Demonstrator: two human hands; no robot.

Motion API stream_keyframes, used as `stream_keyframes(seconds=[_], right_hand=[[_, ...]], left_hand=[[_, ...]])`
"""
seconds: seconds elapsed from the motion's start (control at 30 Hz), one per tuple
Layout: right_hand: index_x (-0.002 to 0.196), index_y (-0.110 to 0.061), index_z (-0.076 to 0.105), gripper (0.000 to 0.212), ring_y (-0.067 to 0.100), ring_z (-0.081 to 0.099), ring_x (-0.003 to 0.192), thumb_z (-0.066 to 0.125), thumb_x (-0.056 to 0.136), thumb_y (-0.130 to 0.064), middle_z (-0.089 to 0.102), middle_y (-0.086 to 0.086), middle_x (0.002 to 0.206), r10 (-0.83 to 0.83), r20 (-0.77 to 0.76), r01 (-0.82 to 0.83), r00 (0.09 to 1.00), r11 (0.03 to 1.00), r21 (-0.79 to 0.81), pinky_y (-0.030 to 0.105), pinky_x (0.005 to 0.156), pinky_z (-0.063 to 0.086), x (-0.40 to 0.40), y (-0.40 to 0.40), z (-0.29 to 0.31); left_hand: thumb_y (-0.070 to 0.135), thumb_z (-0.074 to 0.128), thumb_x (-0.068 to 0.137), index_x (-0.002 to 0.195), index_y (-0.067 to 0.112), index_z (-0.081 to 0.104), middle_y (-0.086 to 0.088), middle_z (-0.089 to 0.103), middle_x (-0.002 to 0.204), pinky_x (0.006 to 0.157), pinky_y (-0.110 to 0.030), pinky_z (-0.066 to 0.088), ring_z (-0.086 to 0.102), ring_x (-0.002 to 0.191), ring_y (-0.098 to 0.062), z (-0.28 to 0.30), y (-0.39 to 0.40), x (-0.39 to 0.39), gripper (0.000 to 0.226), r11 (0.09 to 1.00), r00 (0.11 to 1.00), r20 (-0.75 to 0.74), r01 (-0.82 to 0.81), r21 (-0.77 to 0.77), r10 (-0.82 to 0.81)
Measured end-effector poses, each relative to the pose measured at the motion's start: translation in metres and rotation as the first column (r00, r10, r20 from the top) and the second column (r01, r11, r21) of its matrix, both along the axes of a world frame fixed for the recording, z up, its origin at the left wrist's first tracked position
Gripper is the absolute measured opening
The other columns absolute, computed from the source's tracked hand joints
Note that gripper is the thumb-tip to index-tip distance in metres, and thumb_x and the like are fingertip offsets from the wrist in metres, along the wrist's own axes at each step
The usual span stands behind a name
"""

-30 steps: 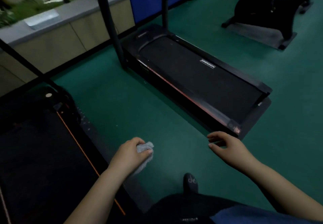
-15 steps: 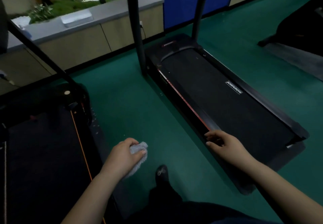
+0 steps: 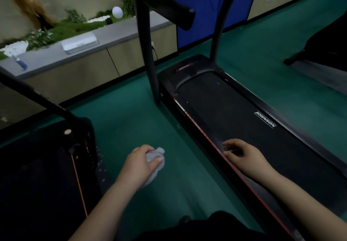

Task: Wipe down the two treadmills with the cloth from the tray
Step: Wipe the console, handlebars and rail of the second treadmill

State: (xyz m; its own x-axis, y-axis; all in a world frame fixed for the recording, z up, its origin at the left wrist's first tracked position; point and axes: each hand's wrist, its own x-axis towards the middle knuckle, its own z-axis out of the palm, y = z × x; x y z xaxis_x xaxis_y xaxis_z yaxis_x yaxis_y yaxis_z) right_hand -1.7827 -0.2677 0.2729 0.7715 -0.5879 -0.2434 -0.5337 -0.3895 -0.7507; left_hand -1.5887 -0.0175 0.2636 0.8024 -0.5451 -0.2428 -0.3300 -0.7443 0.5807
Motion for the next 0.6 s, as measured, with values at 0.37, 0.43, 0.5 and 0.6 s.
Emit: stream_keyframes(seconds=[0.37, 0.43, 0.5, 0.6], right_hand=[[0.091, -0.046, 0.058, 0.027, 0.001, 0.062, 0.092, 0.068, 0.085, -0.021, 0.066, -0.016, 0.095, 0.075, 0.032, -0.076, 0.997, 0.996, 0.047, 0.021, 0.085, 0.050, 0.133, -0.097, 0.004], [0.092, -0.044, 0.059, 0.026, 0.001, 0.062, 0.093, 0.068, 0.085, -0.021, 0.066, -0.016, 0.096, 0.088, 0.065, -0.091, 0.994, 0.994, 0.054, 0.021, 0.086, 0.049, 0.162, -0.123, 0.010], [0.095, -0.042, 0.061, 0.024, -0.001, 0.062, 0.093, 0.068, 0.085, -0.021, 0.066, -0.016, 0.096, 0.107, 0.099, -0.111, 0.989, 0.993, 0.035, 0.019, 0.086, 0.048, 0.192, -0.150, 0.019], [0.097, -0.040, 0.061, 0.025, -0.005, 0.061, 0.092, 0.068, 0.086, -0.019, 0.067, -0.016, 0.096, 0.126, 0.184, -0.127, 0.975, 0.992, -0.008, 0.010, 0.081, 0.045, 0.235, -0.186, 0.039]], left_hand=[[0.039, 0.070, 0.082, 0.105, 0.030, 0.059, 0.008, 0.051, 0.105, 0.080, -0.022, 0.038, 0.052, 0.093, -0.007, 0.000, -0.098, 0.103, 0.027, 0.992, 0.995, -0.020, -0.102, -0.069, 0.101], [0.039, 0.070, 0.082, 0.104, 0.030, 0.059, 0.009, 0.052, 0.104, 0.080, -0.022, 0.038, 0.053, 0.093, -0.008, 0.004, -0.122, 0.125, 0.026, 0.988, 0.991, -0.023, -0.133, -0.075, 0.132], [0.037, 0.070, 0.082, 0.105, 0.029, 0.060, 0.009, 0.052, 0.103, 0.080, -0.022, 0.038, 0.054, 0.095, -0.010, 0.009, -0.148, 0.150, 0.026, 0.985, 0.989, -0.011, -0.150, -0.090, 0.150], [0.036, 0.070, 0.082, 0.105, 0.027, 0.061, 0.008, 0.055, 0.105, 0.081, -0.023, 0.039, 0.054, 0.095, -0.010, 0.027, -0.185, 0.184, 0.026, 0.976, 0.985, 0.023, -0.168, -0.137, 0.173]])
